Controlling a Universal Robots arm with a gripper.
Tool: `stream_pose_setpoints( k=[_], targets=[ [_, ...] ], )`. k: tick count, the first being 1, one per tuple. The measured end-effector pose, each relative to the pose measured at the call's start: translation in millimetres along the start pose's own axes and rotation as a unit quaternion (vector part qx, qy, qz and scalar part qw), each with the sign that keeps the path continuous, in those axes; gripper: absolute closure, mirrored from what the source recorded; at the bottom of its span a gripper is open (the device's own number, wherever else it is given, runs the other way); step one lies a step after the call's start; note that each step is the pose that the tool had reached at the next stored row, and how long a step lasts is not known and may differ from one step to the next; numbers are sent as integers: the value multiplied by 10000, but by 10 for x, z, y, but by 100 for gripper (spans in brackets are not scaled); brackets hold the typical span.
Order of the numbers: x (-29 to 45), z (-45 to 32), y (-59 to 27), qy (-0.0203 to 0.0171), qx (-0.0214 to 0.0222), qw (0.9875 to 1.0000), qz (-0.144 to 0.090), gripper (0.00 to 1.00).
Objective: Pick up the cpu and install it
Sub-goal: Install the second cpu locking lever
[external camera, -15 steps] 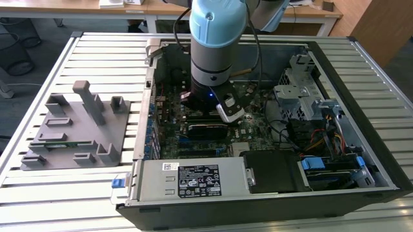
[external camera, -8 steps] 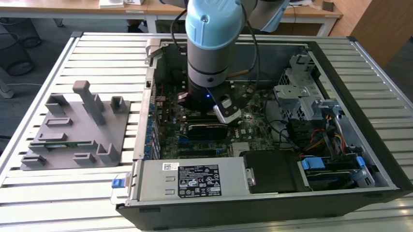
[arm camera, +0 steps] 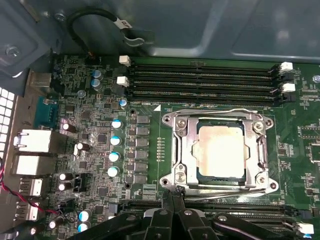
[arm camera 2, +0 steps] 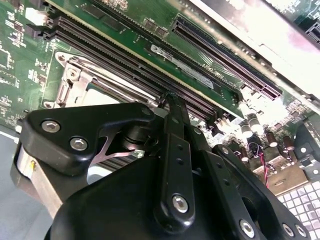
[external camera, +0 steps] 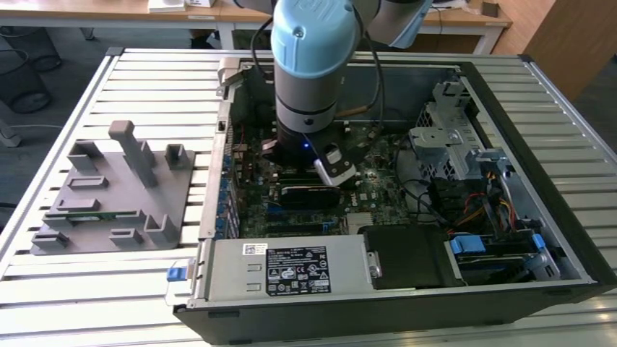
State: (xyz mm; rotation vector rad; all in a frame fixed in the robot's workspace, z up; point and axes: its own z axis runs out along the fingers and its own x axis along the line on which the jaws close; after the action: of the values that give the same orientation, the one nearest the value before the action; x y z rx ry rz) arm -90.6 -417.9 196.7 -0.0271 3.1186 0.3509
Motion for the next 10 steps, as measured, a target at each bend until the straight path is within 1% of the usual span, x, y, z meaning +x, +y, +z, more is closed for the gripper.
stream_pose_setpoints(
  k=[2,5,10],
  targets=[
    [10,6,-3,1,-15,10000,0,89],
    [18,16,-4,-1,-61,10000,-1,89],
    [26,31,-9,-1,-117,9999,1,89]
  ],
)
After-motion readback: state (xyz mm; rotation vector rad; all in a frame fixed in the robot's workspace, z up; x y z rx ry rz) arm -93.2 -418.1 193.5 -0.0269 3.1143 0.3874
